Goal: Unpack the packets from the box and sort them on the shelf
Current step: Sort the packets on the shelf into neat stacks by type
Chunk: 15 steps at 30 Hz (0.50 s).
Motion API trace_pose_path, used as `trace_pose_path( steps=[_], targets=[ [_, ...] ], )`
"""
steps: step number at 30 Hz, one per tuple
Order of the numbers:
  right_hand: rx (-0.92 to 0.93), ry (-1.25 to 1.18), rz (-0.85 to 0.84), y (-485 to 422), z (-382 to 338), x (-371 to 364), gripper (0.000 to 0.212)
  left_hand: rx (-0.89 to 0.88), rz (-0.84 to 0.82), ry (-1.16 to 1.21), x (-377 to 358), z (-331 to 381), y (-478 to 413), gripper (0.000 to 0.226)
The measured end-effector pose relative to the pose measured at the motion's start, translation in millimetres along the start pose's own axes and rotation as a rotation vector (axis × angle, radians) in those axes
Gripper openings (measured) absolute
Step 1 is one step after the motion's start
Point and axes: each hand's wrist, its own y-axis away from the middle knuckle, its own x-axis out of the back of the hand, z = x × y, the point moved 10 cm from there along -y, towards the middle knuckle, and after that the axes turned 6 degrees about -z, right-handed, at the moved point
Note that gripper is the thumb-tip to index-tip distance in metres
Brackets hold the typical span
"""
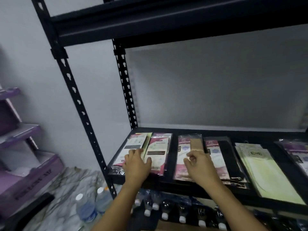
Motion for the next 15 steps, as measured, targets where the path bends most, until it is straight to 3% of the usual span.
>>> trace_pose_path(
  steps=[5, 15],
  targets=[
    [0.089, 0.024, -0.042, -10, -41, -41, 0.017, 0.058, -0.152, -0.129, -3, -53, -12, 0.074],
    [0.074, 0.147, -0.189, -12, -55, -93, 0.035, -0.105, -0.079, -0.199, 8, -47, -1, 0.038]
  ],
)
